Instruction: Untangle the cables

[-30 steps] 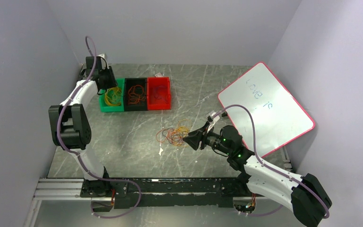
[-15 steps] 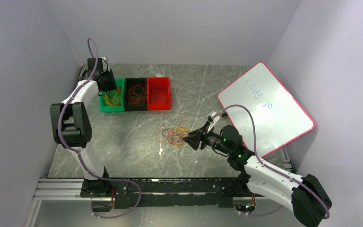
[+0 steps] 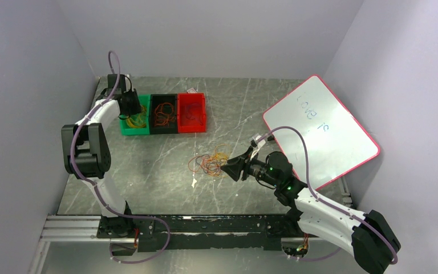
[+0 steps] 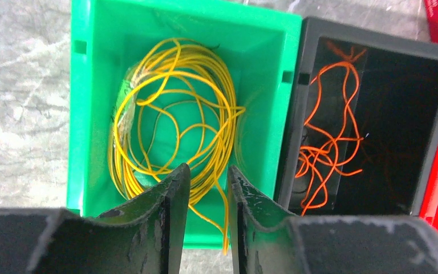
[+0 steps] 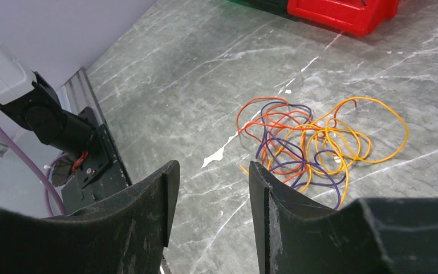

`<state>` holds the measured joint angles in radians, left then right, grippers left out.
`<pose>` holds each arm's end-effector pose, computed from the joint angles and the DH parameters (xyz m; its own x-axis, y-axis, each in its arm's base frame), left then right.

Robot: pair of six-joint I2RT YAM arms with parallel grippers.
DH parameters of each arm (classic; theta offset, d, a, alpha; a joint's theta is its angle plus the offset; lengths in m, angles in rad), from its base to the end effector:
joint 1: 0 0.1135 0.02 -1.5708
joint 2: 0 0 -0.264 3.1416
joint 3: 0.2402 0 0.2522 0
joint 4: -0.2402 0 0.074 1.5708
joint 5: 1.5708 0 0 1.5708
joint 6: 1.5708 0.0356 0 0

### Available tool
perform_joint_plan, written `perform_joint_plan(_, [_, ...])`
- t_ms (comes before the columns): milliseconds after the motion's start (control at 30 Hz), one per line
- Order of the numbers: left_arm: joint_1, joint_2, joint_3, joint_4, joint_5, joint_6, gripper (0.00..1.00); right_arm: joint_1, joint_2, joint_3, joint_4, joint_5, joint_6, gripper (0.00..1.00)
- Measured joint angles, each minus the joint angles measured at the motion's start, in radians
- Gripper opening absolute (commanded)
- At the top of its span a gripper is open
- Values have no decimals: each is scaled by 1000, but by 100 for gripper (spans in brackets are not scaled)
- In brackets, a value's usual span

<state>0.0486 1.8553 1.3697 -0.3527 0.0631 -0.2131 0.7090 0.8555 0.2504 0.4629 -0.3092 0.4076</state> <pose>0.4116 0.0178 0.2242 -0.7245 -0.2465 -0.6437 -0.1633 0.9686 -0.1873 0.1366 0.1315 0.2075 -0.4352 0.1242 -0.8917 -0.7366 0.5203 0.4320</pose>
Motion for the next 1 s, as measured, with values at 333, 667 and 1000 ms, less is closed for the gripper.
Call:
perform_joint_plan(333, [-1, -8, -50, -20, -2, -2, 18, 0, 11, 0, 5, -5, 1, 52])
perform_joint_plan(667, [-3, -32, -56, -23, -7, -4, 7, 0, 13, 0, 6, -10, 4, 52])
perform_joint_plan(1000, [-3, -36, -50, -15, -6, 8, 10, 0, 13, 0, 6, -13, 3, 52])
